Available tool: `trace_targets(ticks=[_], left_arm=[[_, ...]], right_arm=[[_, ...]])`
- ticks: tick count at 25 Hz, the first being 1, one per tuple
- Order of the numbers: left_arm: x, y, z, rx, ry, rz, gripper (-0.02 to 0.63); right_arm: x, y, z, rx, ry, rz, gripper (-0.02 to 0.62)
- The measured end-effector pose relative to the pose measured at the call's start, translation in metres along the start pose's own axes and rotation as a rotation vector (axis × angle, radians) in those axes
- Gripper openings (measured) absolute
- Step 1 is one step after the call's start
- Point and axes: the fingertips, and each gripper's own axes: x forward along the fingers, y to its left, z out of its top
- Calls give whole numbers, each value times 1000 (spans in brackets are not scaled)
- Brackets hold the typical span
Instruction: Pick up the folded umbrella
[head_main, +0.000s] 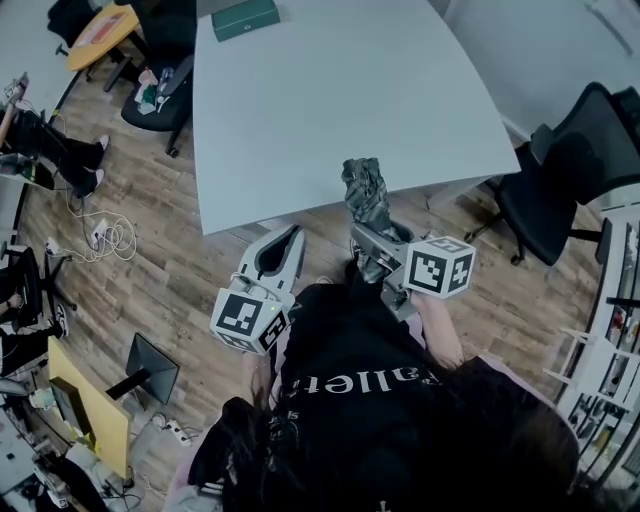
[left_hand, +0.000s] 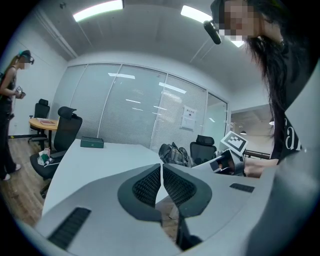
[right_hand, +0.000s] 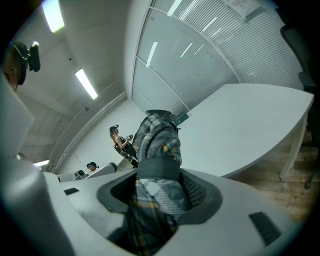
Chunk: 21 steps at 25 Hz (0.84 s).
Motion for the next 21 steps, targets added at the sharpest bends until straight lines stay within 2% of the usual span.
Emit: trace_targets(ticks=[21], left_arm=[[4,-9,4,26,-23,-52,29]], right_arm=[[-7,2,-7,2,-5,-24,233]])
